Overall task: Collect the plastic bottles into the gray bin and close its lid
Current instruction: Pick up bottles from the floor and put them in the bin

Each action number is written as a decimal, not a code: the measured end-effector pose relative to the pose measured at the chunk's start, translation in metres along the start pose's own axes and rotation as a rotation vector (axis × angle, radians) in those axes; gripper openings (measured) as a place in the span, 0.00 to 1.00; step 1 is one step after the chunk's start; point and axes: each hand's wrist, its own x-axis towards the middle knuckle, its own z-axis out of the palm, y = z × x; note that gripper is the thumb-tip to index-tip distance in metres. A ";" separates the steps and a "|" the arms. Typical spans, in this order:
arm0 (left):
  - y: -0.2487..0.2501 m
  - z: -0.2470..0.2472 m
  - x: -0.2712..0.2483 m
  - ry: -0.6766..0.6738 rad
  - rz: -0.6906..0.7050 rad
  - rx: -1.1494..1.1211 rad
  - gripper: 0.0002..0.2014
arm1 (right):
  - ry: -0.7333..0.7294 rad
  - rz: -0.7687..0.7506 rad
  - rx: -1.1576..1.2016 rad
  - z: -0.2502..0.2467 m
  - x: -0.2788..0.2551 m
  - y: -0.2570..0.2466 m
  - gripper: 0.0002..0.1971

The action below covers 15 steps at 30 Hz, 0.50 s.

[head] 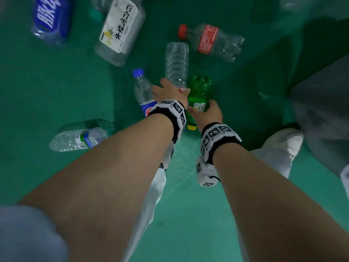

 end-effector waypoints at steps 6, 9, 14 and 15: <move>-0.003 -0.010 -0.022 -0.021 0.020 0.027 0.34 | -0.013 -0.028 0.026 -0.031 -0.024 -0.004 0.28; -0.004 -0.026 -0.052 -0.025 0.023 0.004 0.34 | -0.007 -0.050 0.018 -0.058 -0.047 -0.006 0.28; 0.012 -0.050 -0.121 -0.041 0.009 -0.089 0.36 | -0.019 -0.096 -0.037 -0.121 -0.097 -0.011 0.26; 0.018 -0.053 -0.137 -0.049 0.007 -0.107 0.37 | -0.011 -0.107 -0.049 -0.135 -0.107 -0.012 0.27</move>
